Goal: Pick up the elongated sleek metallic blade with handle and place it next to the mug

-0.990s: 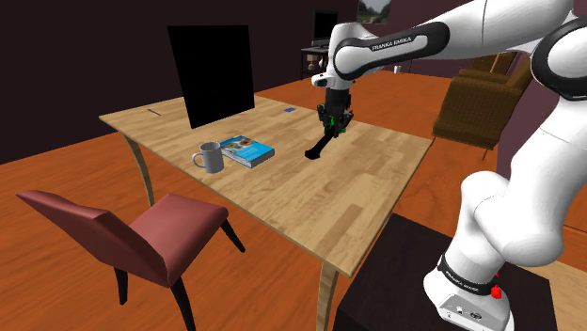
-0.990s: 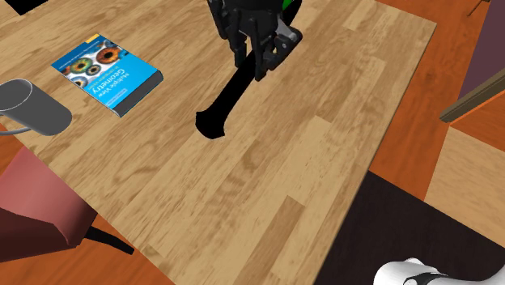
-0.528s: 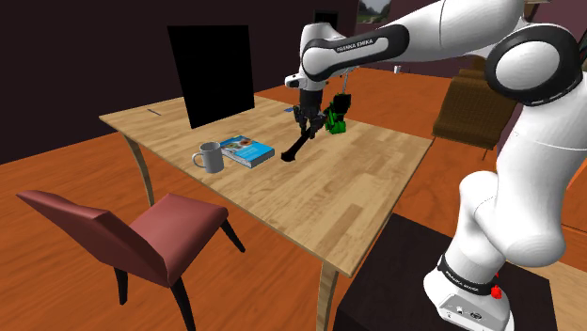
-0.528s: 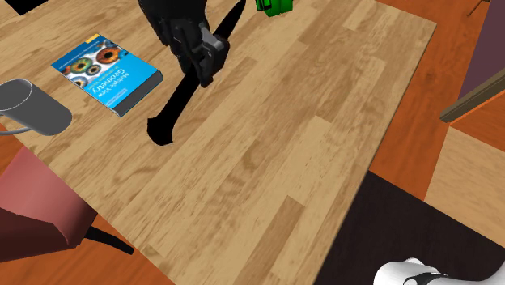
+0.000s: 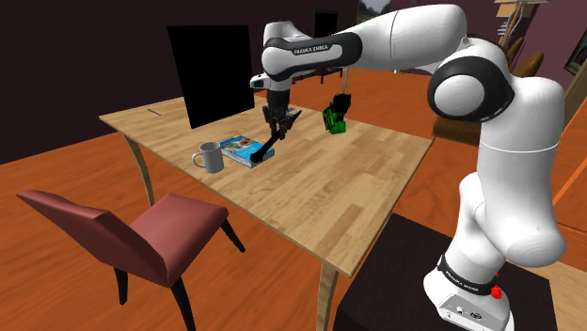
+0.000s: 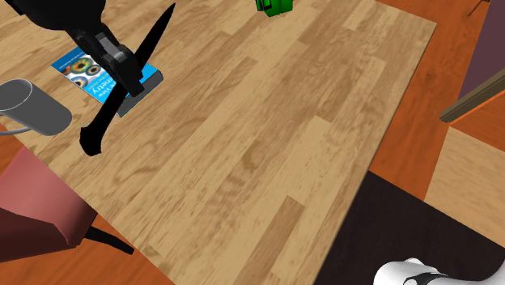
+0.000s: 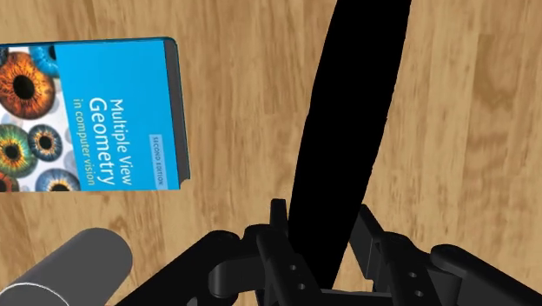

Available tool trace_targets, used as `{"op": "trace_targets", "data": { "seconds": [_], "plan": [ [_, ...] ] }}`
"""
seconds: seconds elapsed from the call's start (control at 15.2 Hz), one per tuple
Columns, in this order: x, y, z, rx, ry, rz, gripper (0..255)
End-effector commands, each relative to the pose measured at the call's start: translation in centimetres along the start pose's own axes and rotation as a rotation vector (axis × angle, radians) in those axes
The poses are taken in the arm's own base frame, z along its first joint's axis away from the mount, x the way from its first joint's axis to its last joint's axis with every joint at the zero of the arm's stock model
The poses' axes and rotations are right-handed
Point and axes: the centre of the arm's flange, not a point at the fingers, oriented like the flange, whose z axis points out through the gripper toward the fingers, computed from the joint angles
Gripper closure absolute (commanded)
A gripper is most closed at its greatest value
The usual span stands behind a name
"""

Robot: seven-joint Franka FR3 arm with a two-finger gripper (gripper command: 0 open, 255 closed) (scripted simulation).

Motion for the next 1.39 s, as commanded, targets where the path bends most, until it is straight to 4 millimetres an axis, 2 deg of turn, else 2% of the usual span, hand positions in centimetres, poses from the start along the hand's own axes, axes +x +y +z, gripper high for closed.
{"op": "trace_targets", "data": {
  "seconds": [0.0,0.46,1.32],
  "plan": [
    [1.9,1.7,0.1,0.001,0.001,0.000,255],
    [9.2,8.0,0.4,0.001,0.001,0.000,255],
    [9.2,7.7,7.2,0.001,0.001,0.000,255]
  ]
}}
